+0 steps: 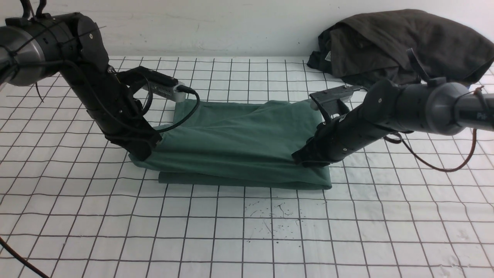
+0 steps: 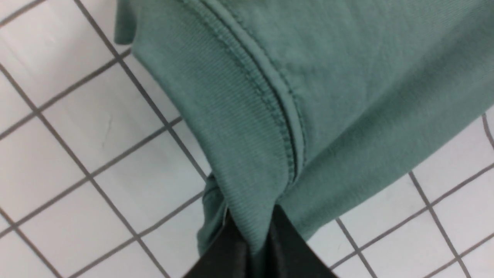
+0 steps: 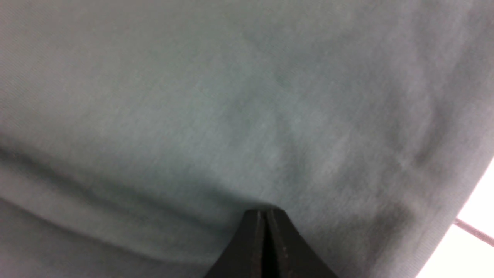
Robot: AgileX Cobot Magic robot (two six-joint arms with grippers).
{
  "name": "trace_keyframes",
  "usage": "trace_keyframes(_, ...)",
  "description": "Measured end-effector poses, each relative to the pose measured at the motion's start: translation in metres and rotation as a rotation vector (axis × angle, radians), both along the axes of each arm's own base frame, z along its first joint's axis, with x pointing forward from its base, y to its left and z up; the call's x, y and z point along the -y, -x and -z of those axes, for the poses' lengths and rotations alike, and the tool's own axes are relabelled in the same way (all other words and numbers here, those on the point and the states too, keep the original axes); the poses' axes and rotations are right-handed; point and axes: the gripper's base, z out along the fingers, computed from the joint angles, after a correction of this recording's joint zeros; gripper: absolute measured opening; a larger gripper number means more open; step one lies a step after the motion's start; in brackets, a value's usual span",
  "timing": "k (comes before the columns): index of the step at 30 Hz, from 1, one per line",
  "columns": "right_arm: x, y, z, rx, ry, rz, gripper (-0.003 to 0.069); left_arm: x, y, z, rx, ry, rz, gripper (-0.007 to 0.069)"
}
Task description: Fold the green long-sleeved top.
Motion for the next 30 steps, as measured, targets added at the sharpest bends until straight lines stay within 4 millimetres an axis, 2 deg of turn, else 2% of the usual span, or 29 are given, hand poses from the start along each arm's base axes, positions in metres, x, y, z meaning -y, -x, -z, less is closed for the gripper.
trace_keyframes(4,0.0,0.0,-0.009,0.014,0.004,-0.014,-0.0014,-0.002,0.001,0.001,-0.02,-0.011,0.017,0.0041)
trace_keyframes(5,0.0,-0.001,-0.018,0.032,0.003,-0.022,-0.0014,-0.004,0.001,-0.003,-0.03,-0.024,0.028,0.0071)
trace_keyframes(9,0.001,0.0,-0.063,0.139,-0.021,-0.03,-0.0014,-0.008,-0.008,-0.026,0.012,-0.034,0.015,0.0181)
trace_keyframes(10,0.001,0.002,-0.075,0.167,-0.028,-0.031,-0.0014,-0.007,-0.012,-0.037,0.046,-0.028,-0.006,0.0217)
trace_keyframes(12,0.002,0.004,-0.086,0.192,-0.036,-0.031,-0.0014,-0.006,-0.017,-0.049,0.082,-0.005,-0.053,0.0267)
trace_keyframes(14,0.002,0.005,-0.088,0.194,-0.039,-0.031,-0.0014,-0.003,-0.02,-0.055,0.105,0.04,-0.111,0.029)
trace_keyframes(17,0.0,0.003,-0.077,0.154,-0.055,-0.021,-0.0014,0.008,-0.026,-0.056,0.126,0.145,-0.182,0.0299)
trace_keyframes(19,-0.004,-0.002,-0.053,0.083,-0.083,0.006,-0.0014,0.027,-0.033,-0.044,0.128,0.223,-0.168,0.0273)
trace_keyframes(20,-0.005,-0.002,-0.051,0.076,-0.088,0.01,-0.0014,0.031,-0.034,-0.041,0.129,0.229,-0.158,0.0266)
trace_keyframes(22,-0.006,-0.005,-0.033,0.034,-0.088,0.019,-0.0014,0.041,-0.04,-0.027,0.132,0.234,-0.131,0.0238)
trace_keyframes(23,-0.007,-0.007,-0.017,0.001,-0.08,0.023,-0.0014,0.05,-0.045,-0.009,0.123,0.224,-0.109,0.0201)
trace_keyframes(26,-0.008,-0.009,0.002,-0.031,-0.063,0.025,-0.0014,0.05,-0.052,0.022,0.091,0.167,-0.098,0.0131)
trace_keyframes(27,-0.007,-0.01,0.002,-0.024,-0.057,0.022,-0.0014,0.048,-0.054,0.033,0.078,0.131,-0.095,0.0102)
trace_keyframes(30,-0.006,-0.01,0.002,-0.02,-0.042,0.016,-0.0014,0.043,-0.056,0.048,0.068,0.069,-0.082,0.005)
